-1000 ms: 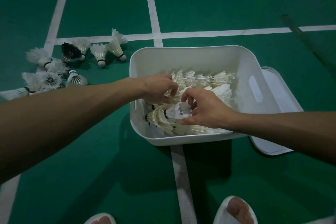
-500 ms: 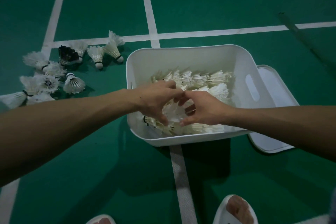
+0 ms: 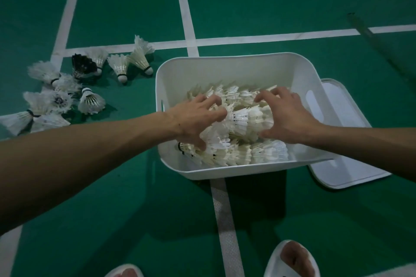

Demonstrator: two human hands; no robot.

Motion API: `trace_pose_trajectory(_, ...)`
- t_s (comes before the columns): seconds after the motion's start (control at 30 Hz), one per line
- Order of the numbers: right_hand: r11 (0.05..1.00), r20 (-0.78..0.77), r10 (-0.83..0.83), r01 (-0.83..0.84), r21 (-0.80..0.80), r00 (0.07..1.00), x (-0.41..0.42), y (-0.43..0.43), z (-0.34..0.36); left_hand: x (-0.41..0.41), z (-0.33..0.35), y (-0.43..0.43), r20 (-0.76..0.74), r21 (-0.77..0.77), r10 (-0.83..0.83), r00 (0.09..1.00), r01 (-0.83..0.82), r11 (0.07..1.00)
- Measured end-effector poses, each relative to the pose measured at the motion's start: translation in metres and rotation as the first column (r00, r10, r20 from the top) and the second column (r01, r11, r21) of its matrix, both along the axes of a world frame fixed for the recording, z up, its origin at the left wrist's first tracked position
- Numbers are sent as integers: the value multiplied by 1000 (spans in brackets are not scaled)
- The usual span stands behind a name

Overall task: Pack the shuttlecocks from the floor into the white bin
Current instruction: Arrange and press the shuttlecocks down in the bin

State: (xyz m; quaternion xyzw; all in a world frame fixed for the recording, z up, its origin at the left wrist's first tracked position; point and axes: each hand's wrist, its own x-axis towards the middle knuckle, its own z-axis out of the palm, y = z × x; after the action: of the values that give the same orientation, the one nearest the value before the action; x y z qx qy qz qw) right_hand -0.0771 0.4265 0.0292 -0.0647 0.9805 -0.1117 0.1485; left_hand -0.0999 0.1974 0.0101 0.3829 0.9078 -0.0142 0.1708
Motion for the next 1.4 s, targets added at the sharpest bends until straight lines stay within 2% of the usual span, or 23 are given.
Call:
trace_pose_trajectory(0.1,1000,61,-16,17,-19,998,-1,3,-7,0,-3,1,-2,2,12,1000,-12,1000)
trace_pose_trajectory(0.43,980,-113,-9,-13,-197,994,-20,0,-18,-8,-7,4,-21,-15,-4,1000,4,1000)
trace_pose_trajectory(0.63,988,-114,79,-93,-124,990,-23,5,-17,-12,-5,4,-3,-46,-34,999,34,998)
trace_pose_trajectory(0.83,994,-110,103,-106,-26,989,-15,8,-6,-12,-6,9,-26,-156,-104,994,99,983)
trace_pose_trajectory(0.97,993,-67,84,-89,-76,994,-12,9,-11,-15,-3,11,-6,-132,-61,998,59,989)
trace_pose_trajectory(1.1,989,-85,74,-84,-122,994,-12,10,-16,-16,-4,11,7,-125,-38,999,39,991)
trace_pose_trajectory(1.4,990,-83,59,-68,-120,995,-20,8,-24,-22,-5,18,6,-140,-26,1000,26,990)
